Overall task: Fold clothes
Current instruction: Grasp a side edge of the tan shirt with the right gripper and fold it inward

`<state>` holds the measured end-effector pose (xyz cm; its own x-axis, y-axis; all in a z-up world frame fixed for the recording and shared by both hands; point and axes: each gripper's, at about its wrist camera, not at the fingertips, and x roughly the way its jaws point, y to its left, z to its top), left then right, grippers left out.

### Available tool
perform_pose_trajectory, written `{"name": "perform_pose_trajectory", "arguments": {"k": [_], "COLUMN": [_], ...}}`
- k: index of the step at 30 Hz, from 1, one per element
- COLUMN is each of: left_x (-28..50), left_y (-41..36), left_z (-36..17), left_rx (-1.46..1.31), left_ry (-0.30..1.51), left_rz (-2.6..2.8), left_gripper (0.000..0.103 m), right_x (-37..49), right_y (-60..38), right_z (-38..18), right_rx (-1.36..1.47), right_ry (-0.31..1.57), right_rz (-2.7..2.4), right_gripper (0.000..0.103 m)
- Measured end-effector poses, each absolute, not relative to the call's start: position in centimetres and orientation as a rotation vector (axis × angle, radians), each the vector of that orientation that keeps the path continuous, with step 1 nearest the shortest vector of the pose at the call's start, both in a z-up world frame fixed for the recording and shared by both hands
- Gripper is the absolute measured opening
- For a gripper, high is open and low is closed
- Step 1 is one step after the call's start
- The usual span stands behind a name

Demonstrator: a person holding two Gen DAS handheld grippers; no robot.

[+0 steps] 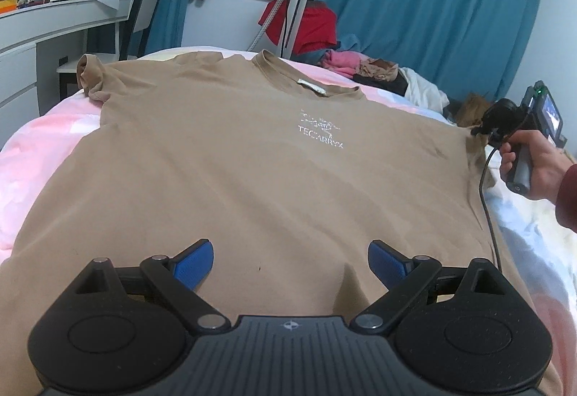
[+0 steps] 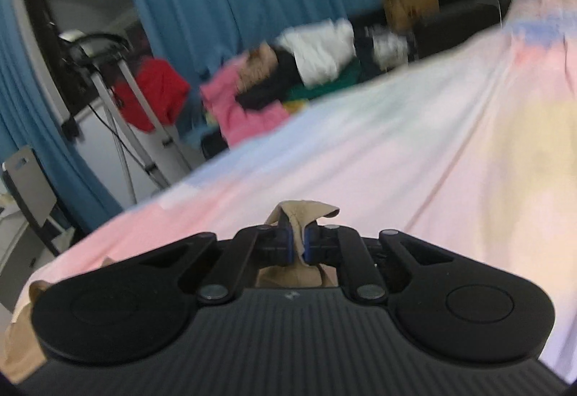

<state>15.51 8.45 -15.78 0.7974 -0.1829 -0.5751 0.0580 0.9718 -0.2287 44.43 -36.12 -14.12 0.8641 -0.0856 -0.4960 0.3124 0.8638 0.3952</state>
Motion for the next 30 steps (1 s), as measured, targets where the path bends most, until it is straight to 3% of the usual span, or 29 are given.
{"name": "perform_pose_trajectory", "arguments": {"k": [2, 4, 5, 9, 14, 18, 24, 26, 27, 28, 30], "left_x": [15.5, 15.5, 15.5, 15.2, 14.3, 13.5, 13.3, 14.0, 14.4, 14.8, 15.5], "left_y": [8.5, 8.6, 8.7, 9.2, 9.3, 9.3, 9.2, 9.2, 9.3, 9.4, 9.8], "left_z": [-15.8, -15.7, -15.7, -15.1, -14.3, -13.8, -13.7, -14.1, -14.4, -14.7, -15.2], "left_rx": [-0.191, -0.188, -0.193, -0.217, -0.236, -0.246, -0.238, -0.253, -0.266, -0.283, -0.315], "left_ry": [0.63, 0.627, 0.627, 0.618, 0.601, 0.592, 0.577, 0.586, 0.597, 0.606, 0.624], "left_rz": [-0.124, -0.116, -0.113, -0.107, -0.104, -0.111, -0.116, -0.117, -0.115, -0.114, -0.11], "left_gripper": [0.094, 0.094, 0.094, 0.094, 0.094, 0.094, 0.094, 0.094, 0.094, 0.094, 0.094], "right_x": [43.3, 41.7, 40.8, 36.5, 32.9, 33.3, 37.9, 39.6, 40.5, 41.5, 42.6], "right_y": [-36.3, -36.6, -36.7, -37.8, -37.4, -35.8, -35.2, -35.1, -35.0, -34.9, -34.4], "right_z": [-14.7, -15.1, -15.2, -16.0, -20.3, -22.1, -22.1, -22.0, -21.9, -21.8, -21.1], "right_rx": [0.49, 0.479, 0.485, 0.645, 0.939, 0.982, 0.948, 0.91, 0.893, 0.873, 0.783], "right_ry": [0.46, 0.422, 0.407, 0.37, 0.507, 0.494, 0.364, 0.335, 0.343, 0.352, 0.392], "right_rz": [-0.241, -0.268, -0.274, -0.218, -0.126, -0.061, -0.01, -0.037, -0.046, -0.056, -0.103], "right_gripper": [0.029, 0.075, 0.08, 0.079, 0.081, 0.083, 0.083, 0.078, 0.066, 0.043, 0.019]}}
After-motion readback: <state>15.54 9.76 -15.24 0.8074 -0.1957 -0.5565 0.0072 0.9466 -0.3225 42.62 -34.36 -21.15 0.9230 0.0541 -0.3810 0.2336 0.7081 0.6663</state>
